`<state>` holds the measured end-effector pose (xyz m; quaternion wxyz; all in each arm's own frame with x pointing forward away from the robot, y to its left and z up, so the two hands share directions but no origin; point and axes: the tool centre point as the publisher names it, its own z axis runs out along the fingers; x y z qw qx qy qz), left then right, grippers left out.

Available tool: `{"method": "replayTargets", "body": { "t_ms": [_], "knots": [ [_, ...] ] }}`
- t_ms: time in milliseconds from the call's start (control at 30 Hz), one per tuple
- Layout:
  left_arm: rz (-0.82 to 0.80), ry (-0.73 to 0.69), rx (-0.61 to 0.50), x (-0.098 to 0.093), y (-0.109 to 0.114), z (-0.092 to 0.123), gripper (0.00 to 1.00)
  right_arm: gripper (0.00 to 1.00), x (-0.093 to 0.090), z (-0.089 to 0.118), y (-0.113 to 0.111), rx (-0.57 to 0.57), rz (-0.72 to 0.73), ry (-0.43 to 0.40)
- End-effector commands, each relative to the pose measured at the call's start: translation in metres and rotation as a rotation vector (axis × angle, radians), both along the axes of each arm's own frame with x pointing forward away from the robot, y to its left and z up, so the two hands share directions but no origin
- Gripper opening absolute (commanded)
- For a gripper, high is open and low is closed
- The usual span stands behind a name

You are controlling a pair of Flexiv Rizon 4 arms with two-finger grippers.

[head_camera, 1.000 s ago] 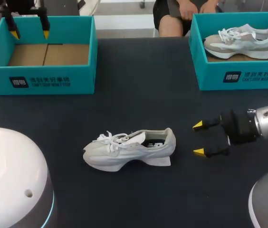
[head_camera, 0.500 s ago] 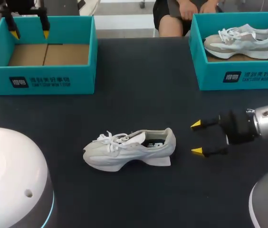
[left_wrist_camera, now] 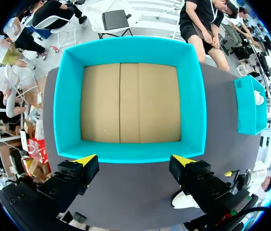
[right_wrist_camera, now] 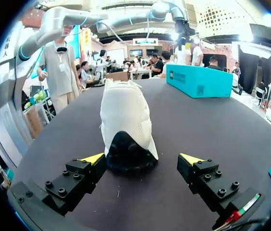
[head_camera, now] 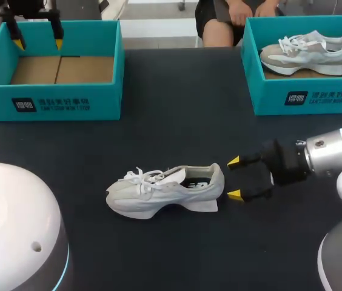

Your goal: Take the shoe out of the shoebox, open the shoe tongue, remove and reinsert the insole, then place the shoe into the shoebox

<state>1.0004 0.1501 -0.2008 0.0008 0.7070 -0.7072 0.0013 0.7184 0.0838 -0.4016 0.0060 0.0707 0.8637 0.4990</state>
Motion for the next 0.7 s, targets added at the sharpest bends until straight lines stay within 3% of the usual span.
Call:
{"method": "replayTargets", "body": {
  "t_ms": [33, 700],
  "knots": [
    [0.000, 0.000, 0.001, 0.000, 0.000, 0.000, 1.00, 1.00, -0.006, 0.000, 0.008, -0.007, -0.012, -0.004],
    [0.000, 0.000, 0.001, 0.000, 0.000, 0.000, 1.00, 1.00, -0.011, -0.012, 0.057, 0.031, 0.020, -0.016]
  ]
}}
